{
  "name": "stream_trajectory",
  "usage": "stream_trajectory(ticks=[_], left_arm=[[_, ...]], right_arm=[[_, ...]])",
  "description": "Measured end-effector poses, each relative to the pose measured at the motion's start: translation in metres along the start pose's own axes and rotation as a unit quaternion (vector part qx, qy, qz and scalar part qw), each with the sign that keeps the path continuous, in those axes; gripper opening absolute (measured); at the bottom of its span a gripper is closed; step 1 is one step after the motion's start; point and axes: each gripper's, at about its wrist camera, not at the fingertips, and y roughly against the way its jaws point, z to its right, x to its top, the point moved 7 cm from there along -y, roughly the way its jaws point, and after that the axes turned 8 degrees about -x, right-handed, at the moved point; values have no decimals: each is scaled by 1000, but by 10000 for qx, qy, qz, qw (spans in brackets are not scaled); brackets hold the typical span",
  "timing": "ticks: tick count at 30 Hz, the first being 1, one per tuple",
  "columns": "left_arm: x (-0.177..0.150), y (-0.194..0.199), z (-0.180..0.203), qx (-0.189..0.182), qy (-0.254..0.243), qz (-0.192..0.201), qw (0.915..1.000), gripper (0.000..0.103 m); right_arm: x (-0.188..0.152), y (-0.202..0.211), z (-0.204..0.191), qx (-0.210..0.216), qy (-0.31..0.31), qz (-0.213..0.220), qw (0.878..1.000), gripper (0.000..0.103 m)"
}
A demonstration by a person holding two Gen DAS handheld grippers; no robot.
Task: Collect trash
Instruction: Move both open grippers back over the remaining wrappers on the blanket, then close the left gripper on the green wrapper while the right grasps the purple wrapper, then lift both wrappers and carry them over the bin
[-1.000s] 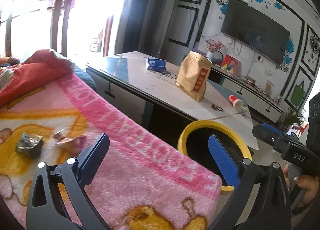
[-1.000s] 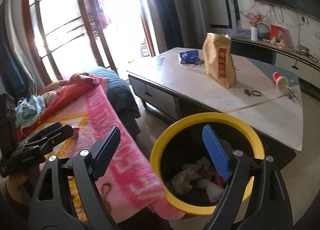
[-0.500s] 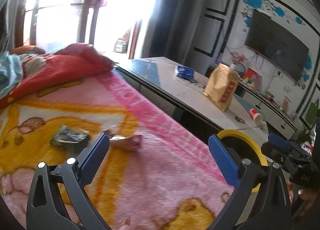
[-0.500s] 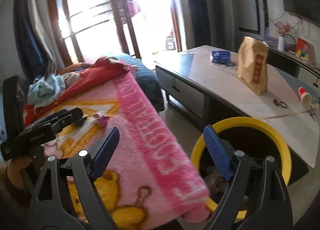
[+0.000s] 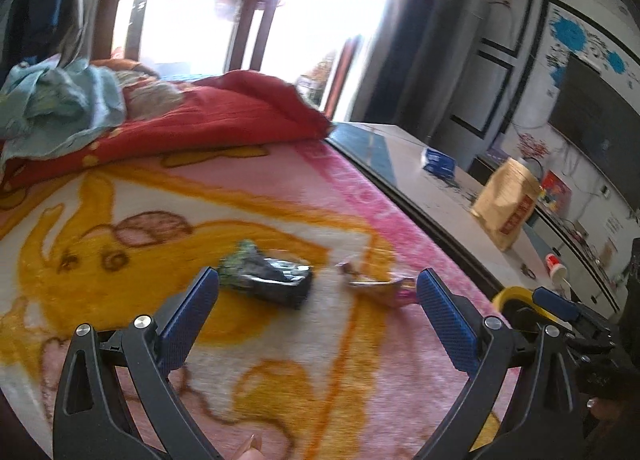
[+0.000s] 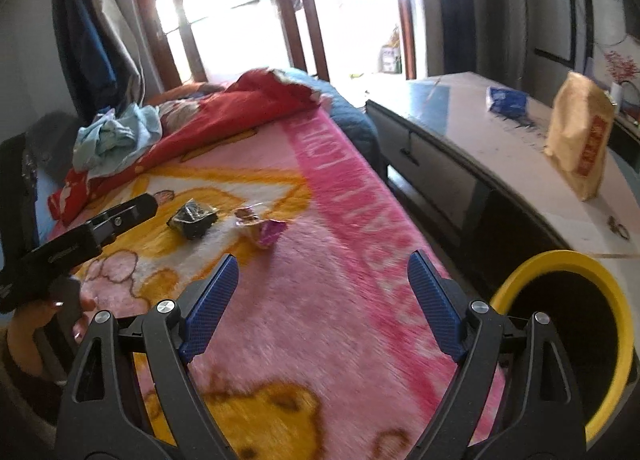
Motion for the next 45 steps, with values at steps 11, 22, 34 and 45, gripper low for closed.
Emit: stream_trajectory(ticks=[11, 22, 34, 45], left_arm=[[0, -28, -55, 172, 652, -244, 9974, 94], [-7, -67, -65, 161, 934, -629, 9935, 61], [-15, -65, -25, -237, 428, -776, 9958, 22], [-29, -49, 45, -725, -220, -869, 9933, 16]], right_arm=[[9, -82, -37, 293, 118, -741, 9967, 71], [3, -112, -60, 509, 96, -945, 9942, 35], [-1, -75, -40, 524, -150, -516, 9972, 20], [-6, -26, 5, 266, -368, -201, 9988, 17]])
